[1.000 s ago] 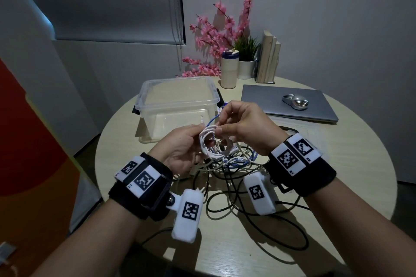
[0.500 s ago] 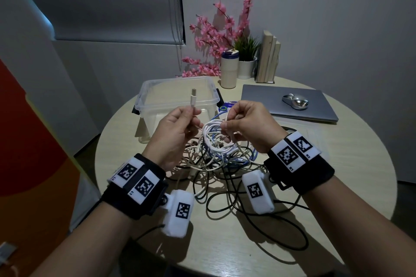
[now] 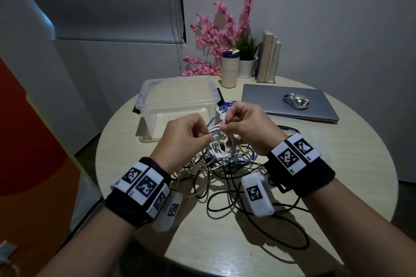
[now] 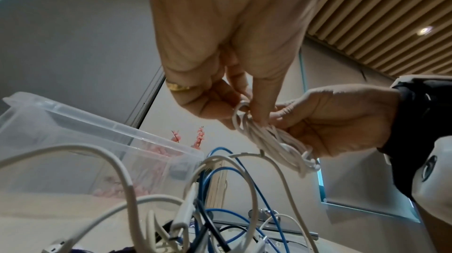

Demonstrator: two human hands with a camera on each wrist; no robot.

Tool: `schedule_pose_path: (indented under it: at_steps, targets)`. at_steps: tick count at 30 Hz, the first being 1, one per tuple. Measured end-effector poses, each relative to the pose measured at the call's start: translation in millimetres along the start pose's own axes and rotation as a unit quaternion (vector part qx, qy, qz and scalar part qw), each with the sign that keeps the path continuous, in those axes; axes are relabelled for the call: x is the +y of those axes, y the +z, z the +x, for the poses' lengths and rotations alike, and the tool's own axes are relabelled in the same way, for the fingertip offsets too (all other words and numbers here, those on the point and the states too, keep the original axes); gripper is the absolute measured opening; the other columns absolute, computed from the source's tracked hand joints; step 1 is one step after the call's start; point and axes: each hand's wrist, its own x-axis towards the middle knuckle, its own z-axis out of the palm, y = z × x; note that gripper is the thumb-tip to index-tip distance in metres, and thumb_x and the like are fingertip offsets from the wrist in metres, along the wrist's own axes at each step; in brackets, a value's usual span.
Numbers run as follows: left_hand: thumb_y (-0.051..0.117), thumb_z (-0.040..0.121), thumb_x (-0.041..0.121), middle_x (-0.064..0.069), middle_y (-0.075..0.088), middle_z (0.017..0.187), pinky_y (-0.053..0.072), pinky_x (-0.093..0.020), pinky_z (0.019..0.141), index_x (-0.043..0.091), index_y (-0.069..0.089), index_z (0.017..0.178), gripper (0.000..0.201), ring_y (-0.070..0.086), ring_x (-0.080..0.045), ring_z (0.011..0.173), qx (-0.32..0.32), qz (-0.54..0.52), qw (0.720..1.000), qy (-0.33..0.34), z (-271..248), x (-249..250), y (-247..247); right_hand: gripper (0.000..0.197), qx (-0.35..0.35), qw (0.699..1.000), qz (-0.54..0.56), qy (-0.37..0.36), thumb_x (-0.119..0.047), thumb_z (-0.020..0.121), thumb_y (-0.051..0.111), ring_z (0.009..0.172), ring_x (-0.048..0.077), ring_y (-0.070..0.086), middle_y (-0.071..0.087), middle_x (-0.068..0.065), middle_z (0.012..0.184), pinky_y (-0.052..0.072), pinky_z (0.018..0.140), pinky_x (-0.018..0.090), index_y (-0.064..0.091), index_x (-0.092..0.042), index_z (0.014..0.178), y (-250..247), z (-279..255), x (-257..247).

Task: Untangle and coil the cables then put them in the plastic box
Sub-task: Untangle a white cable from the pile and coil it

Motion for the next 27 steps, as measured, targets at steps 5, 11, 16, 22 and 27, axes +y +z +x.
schedule_pose_path:
  at_steps: [5, 11, 16, 22, 27]
  targets:
    - [0.059, 0.090, 0.033, 0.006, 0.064, 0.074, 0.042, -0.020, 0.056, 0.025, 0.057, 0.102, 0.014, 0.058, -0.005, 0.066, -0.055, 0.090, 0.994, 0.004, 2, -3, 4, 0.026, -0.031, 0.999, 0.010, -0.014, 0.013, 0.081, 0.062, 0.064, 0.025, 0.060, 0.058, 0.014, 0.071, 0.056, 0.053, 0.040, 0.049, -0.007, 0.072, 4, -2, 0]
    - [0.053, 0.092, 0.005, -0.009, 0.069, 0.076, 0.046, -0.028, 0.057, 0.020, 0.052, 0.090, 0.015, 0.064, -0.014, 0.065, -0.088, -0.179, 0.977, -0.075, -1, -1, 9, 0.026, -0.056, 0.998, 0.022, -0.037, 0.015, 0.079, 0.063, 0.062, 0.028, 0.061, 0.057, 0.017, 0.071, 0.055, 0.050, 0.034, 0.050, -0.006, 0.073, 10, -2, -1]
    - [0.048, 0.097, 0.013, -0.006, 0.068, 0.077, 0.042, -0.024, 0.060, 0.011, 0.066, 0.097, 0.018, 0.058, -0.012, 0.063, -0.112, -0.385, 0.899, -0.176, 1, -1, -1, 0.028, -0.047, 0.998, 0.003, -0.039, 0.016, 0.078, 0.063, 0.061, 0.025, 0.063, 0.059, 0.012, 0.066, 0.052, 0.049, 0.028, 0.051, -0.009, 0.072, 3, -2, 1]
    - [0.057, 0.091, 0.004, -0.005, 0.066, 0.065, 0.048, -0.018, 0.044, 0.012, 0.057, 0.099, 0.011, 0.058, -0.009, 0.046, -0.042, -0.412, 0.880, -0.232, 3, 0, 2, 0.030, -0.061, 0.997, -0.022, -0.039, 0.015, 0.078, 0.064, 0.077, 0.032, 0.060, 0.058, 0.019, 0.074, 0.049, 0.065, 0.042, 0.049, -0.010, 0.070, 9, -2, 1]
    - [0.058, 0.092, 0.007, -0.012, 0.067, 0.080, 0.049, -0.022, 0.053, 0.007, 0.050, 0.110, 0.020, 0.061, -0.013, 0.056, 0.005, -0.340, 0.916, -0.212, 4, -8, 8, 0.033, -0.077, 0.994, -0.063, -0.033, 0.013, 0.077, 0.066, 0.066, 0.026, 0.058, 0.056, 0.018, 0.071, 0.046, 0.049, 0.025, 0.047, -0.012, 0.070, 12, -4, 4]
